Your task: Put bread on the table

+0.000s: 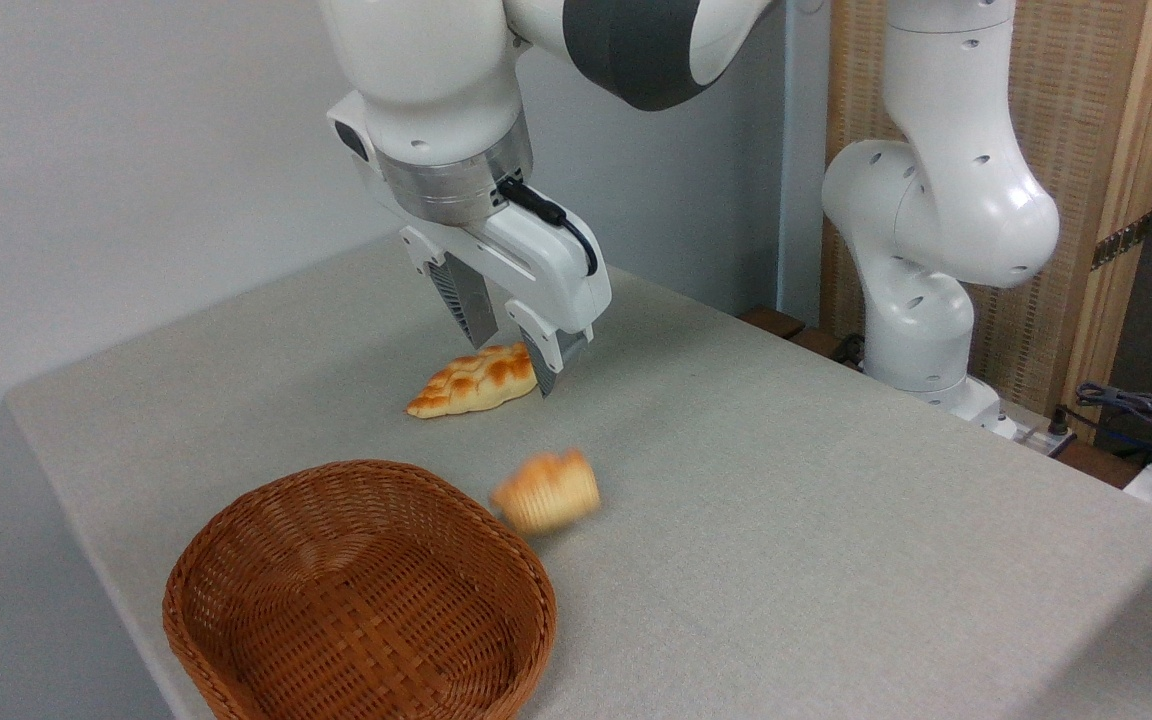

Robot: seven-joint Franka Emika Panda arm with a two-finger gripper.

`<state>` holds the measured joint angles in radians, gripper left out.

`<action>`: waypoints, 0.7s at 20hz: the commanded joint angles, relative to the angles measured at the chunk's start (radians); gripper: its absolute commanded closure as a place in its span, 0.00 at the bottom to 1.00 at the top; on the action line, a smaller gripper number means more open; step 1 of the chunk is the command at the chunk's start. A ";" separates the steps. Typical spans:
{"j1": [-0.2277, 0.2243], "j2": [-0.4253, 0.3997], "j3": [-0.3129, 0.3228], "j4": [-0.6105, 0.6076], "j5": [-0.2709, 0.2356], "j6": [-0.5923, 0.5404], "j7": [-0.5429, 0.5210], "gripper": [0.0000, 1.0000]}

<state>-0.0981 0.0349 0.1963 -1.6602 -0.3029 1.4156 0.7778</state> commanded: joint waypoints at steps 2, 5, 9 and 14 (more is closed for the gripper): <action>-0.005 -0.017 0.003 -0.007 0.013 -0.017 0.014 0.00; -0.005 -0.018 0.008 0.029 0.013 -0.004 -0.002 0.00; -0.002 -0.020 0.000 0.082 0.080 0.084 -0.046 0.00; 0.000 -0.018 -0.078 0.080 0.168 0.270 -0.123 0.00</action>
<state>-0.0970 0.0195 0.1743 -1.5804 -0.2067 1.5918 0.6858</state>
